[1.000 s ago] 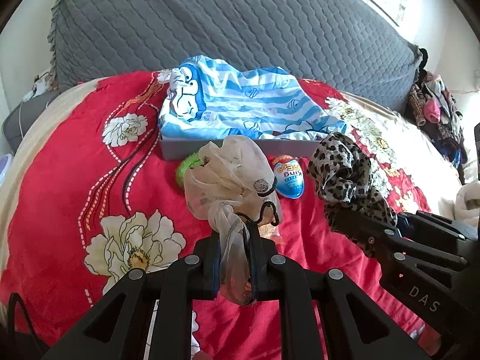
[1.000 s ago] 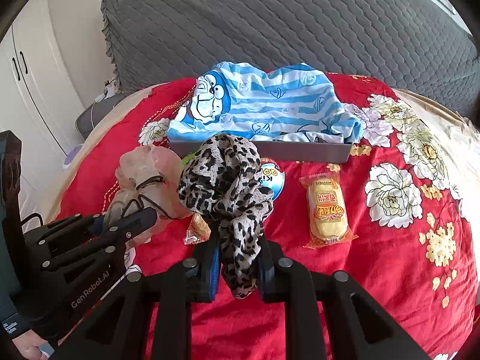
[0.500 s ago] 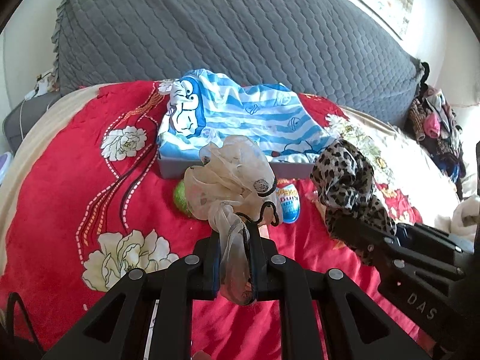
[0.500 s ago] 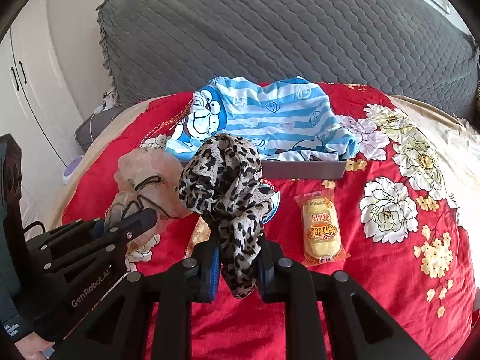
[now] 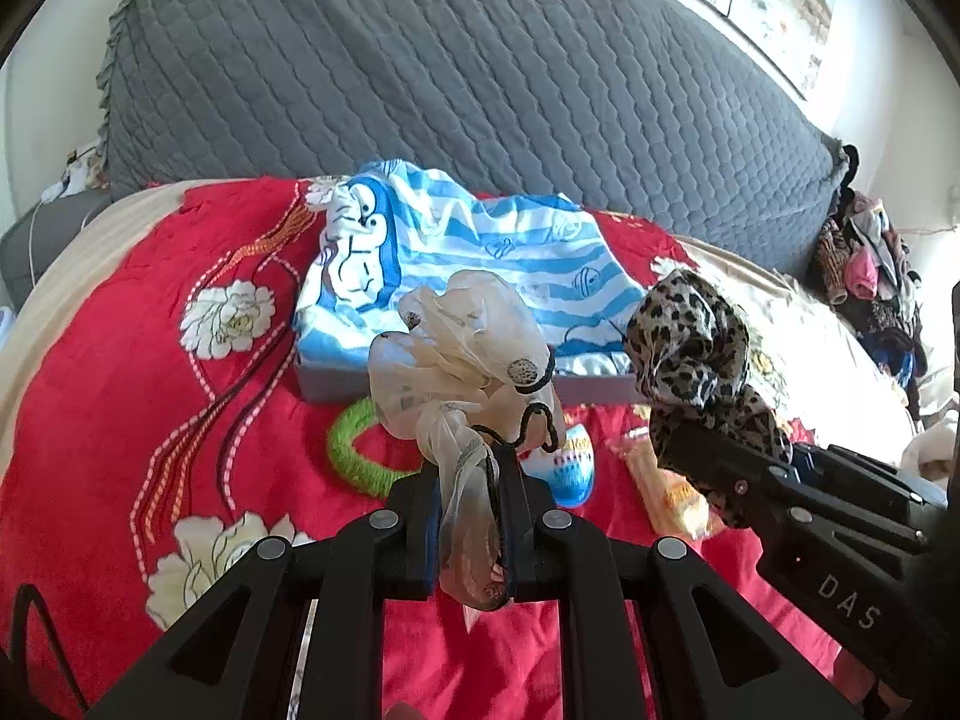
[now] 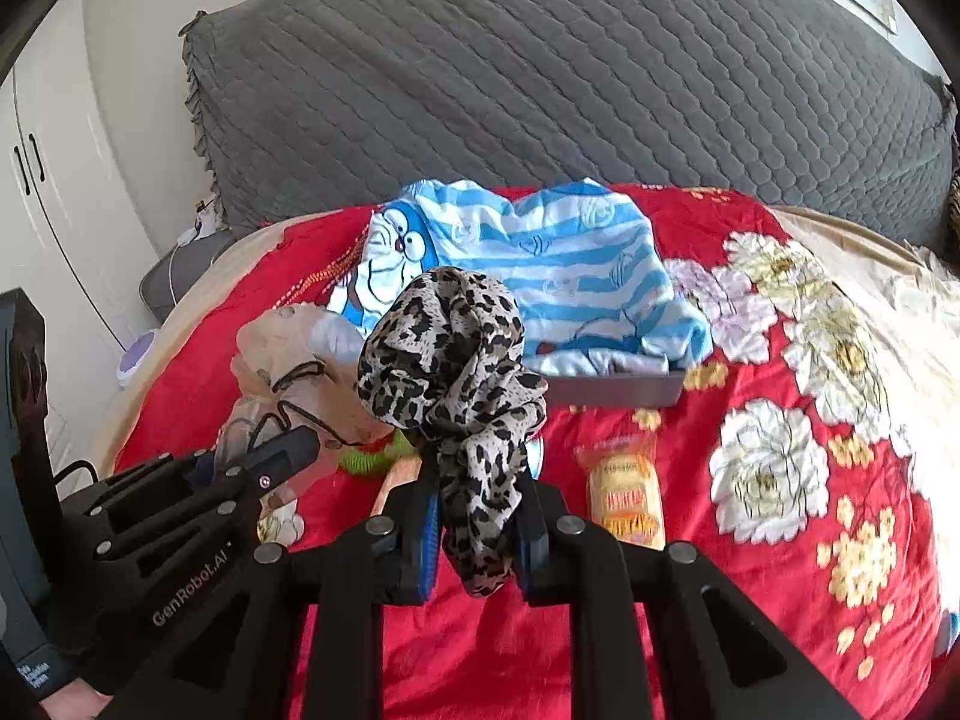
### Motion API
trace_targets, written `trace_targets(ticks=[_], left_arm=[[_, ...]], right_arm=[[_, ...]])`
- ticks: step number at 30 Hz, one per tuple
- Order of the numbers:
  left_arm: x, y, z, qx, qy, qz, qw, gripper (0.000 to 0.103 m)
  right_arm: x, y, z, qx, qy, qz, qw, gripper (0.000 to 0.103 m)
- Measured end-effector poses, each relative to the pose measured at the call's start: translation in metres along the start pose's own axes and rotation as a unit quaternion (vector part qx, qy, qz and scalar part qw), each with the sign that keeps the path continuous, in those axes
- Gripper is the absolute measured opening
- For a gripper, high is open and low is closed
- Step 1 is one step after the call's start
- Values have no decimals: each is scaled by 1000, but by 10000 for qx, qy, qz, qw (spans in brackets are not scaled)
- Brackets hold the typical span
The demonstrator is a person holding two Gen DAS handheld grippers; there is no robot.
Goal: Organize objects
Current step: 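Lift both scrunchies and carry them toward the grey tray with both grippers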
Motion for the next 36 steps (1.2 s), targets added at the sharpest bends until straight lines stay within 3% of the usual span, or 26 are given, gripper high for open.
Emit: trace_targets(ticks=[16,36], left_arm=[[38,4,-19,-87,-41,64,9999,15],[97,2,-56,-95,-114,39,9999,15]], right_arm=[[20,4,-30,-77,152,-139,9998,19],[77,42,-69,124,143,-153,9997,19]])
Point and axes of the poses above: each gripper's, at about its wrist camera, not at the fingertips, and x roughly the way its jaws point, y to its right, z to its underside, the point moved 3 cm from there along x, roughly the way its jaws point, and after that the axes turned 7 degrees about -z, right-handed, at the moved point
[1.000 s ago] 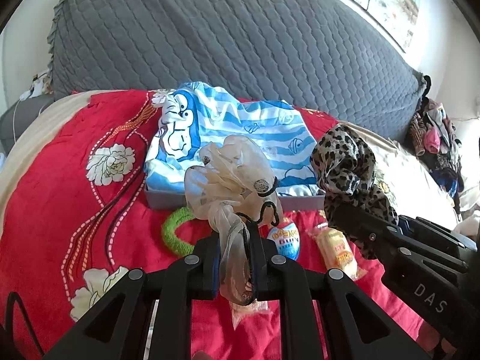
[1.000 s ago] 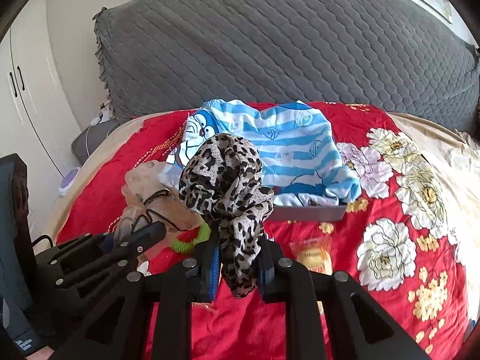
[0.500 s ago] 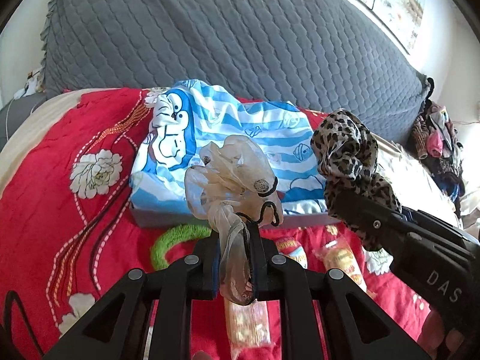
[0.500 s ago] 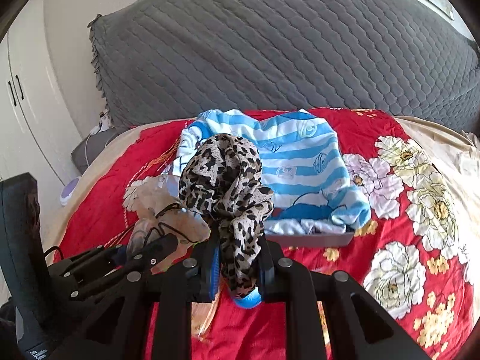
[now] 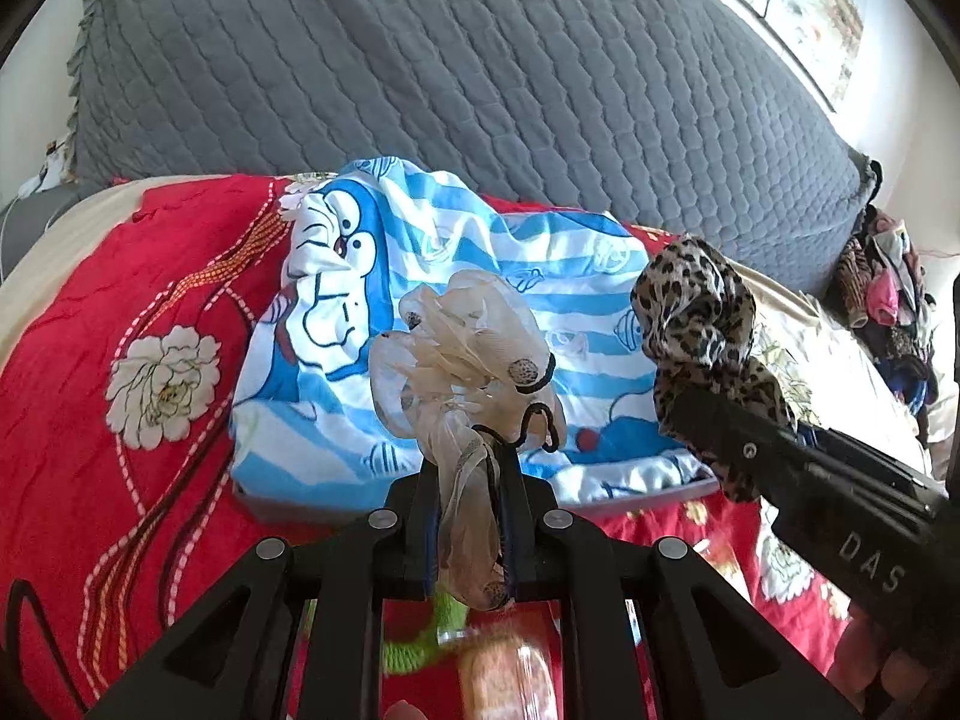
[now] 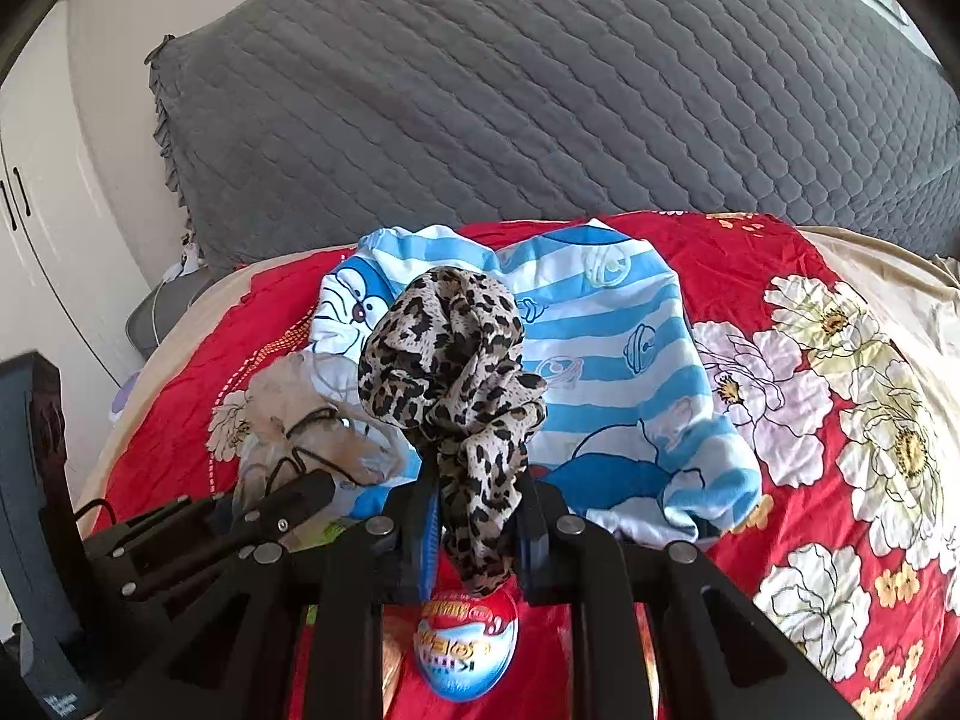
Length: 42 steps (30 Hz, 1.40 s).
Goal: Organize objects
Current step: 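Lift both scrunchies and carry them toward the grey tray with both grippers, then lower both scrunchies onto the striped shirt in the tray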
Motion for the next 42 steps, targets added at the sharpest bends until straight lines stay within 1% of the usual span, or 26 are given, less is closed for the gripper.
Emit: trace_targets(ticks=[7,11,14,21,26,31,35,38,42], left_arm=[[18,-3,-13,60,36,-146,9999,15],[30,-2,-19,57,-54,-107,9999,16],[39,0,-21,104,-68,-127,9998,16],[56,6,-24,159,-121,-136,9997,16],[63,11,-25,280,-132,-196,9993,16],[72,11,-22,340,-232,-276,9988,16],[78,10,-22,326,-296,-315,9985,16],[80,10,-22,274,-323,-279,9987,16],[81,10,-20,336,-326,-315,9984,16]], right_arm=[[17,3,-11,-84,35,-33,10000,19],[27,6,-13,-65,1,-62,10000,19],[37,11,-12,11,-133,-100,9999,19],[52,20,-12,94,-267,-93,9996,19],[60,21,-14,84,-294,-40,9995,19],[74,26,-8,171,-475,108,9987,19],[80,29,-4,223,-541,138,9982,19],[82,32,-3,270,-575,169,9978,19],[86,35,-2,322,-638,213,9972,19]])
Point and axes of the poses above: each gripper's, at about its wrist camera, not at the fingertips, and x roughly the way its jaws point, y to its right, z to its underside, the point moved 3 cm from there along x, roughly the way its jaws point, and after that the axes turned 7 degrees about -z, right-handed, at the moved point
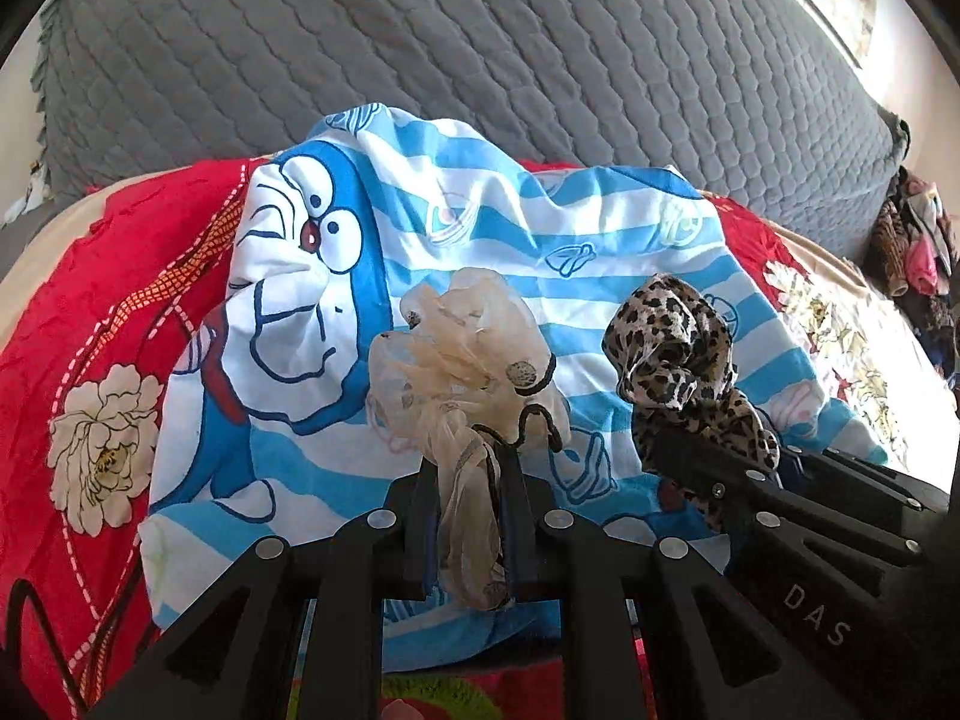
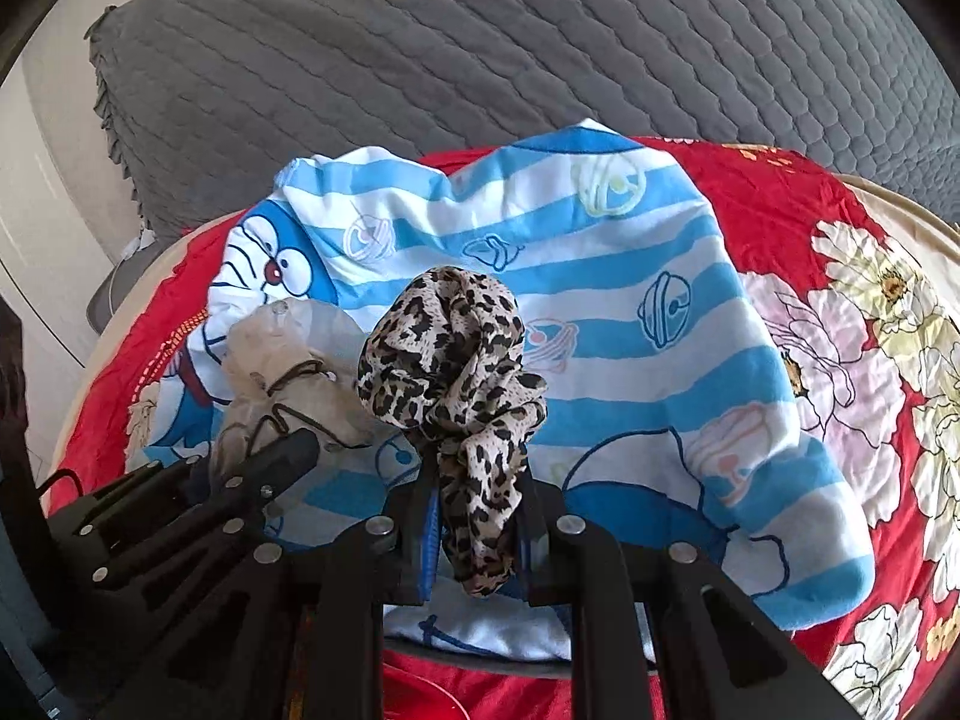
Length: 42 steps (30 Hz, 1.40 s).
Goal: Organize objects
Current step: 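Lower both scrunchies onto the striped shirt in the tray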
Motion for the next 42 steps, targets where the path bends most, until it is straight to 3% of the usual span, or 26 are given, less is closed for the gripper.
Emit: trace_targets(ticks=[23,31,42], left_arm=[[5,-3,4,0,-71,-76,9999,25],[-1,-7,6,-58,-93,-19,9999,41],[-7,-11,2,-24,-45,107,9999,53]], right_arm=[[4,2,3,52,-36,54,10000,28],[0,1,2,48,0,10,10000,41],[-6,1,-1,82,88,-16,9999,45]])
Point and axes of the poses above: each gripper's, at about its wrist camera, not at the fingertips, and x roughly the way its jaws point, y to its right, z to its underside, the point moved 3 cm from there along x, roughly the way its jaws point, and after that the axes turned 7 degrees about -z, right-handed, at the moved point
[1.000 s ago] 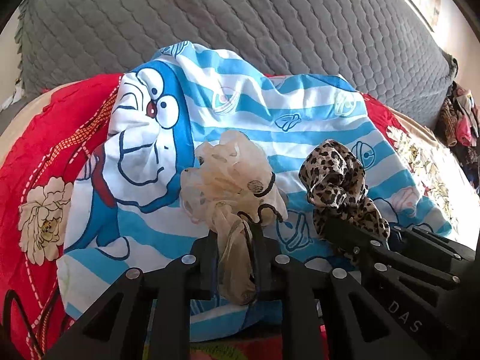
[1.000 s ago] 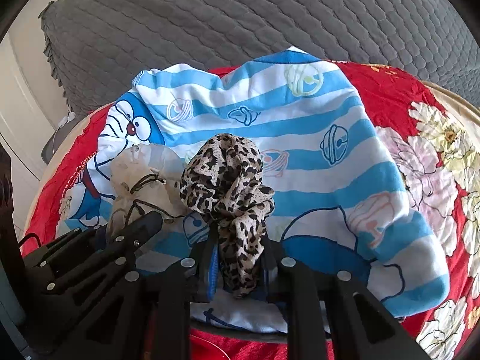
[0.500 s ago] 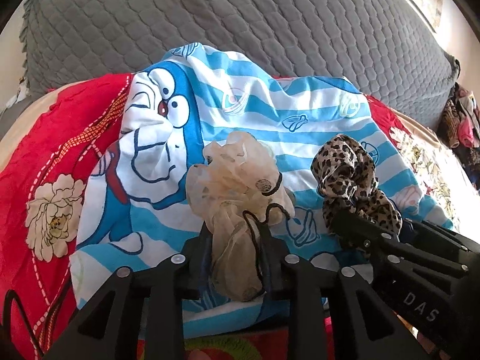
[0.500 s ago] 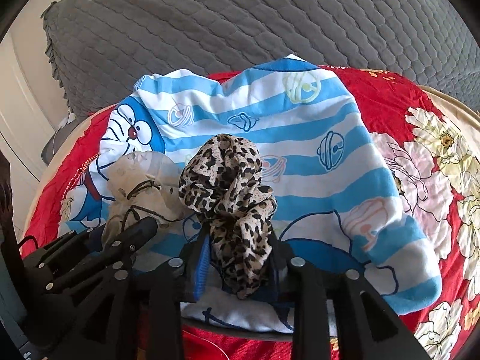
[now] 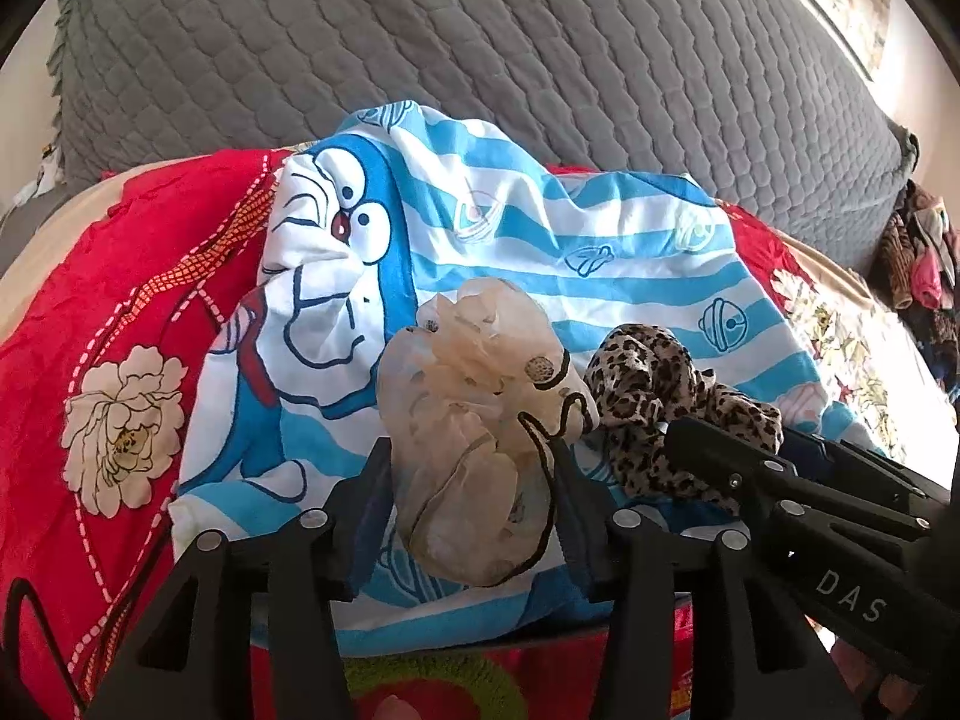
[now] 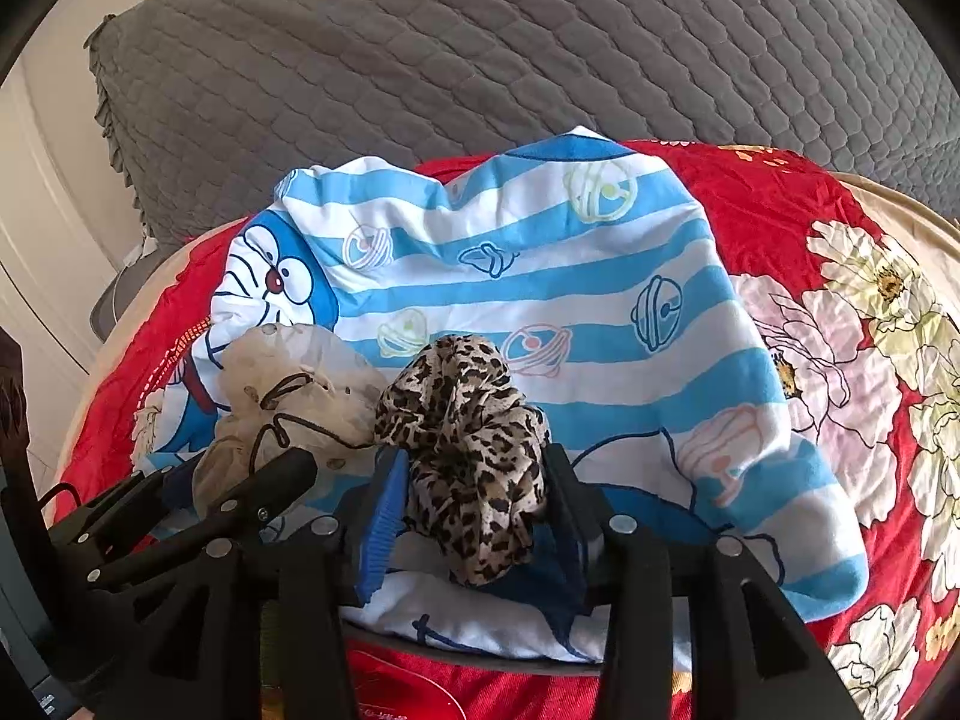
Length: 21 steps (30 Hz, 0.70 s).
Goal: Organize objects
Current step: 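Lower both scrunchies onto the striped shirt in the tray, then open both grippers to release the scrunchies and pull back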
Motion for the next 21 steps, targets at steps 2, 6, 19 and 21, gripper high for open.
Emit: trace_targets(ticks=[2,6,19,21], left_arm=[[-1,-1,-1,6,33,-29,10000,56],[-3,-3,0,-4,15,-25,10000,58],[-18,-13,0,-79,33,45,10000,67],[-22,-13,0,-97,59,55,9999,67]], right_arm=[[-2,0,-1,9,18,16,10000,47],[-7,0,-3,33,74,-18,10000,50],[-25,-6,-7,-87,213,12,9997,59],[-28,-8,-6,-120,206,21,9997,59]])
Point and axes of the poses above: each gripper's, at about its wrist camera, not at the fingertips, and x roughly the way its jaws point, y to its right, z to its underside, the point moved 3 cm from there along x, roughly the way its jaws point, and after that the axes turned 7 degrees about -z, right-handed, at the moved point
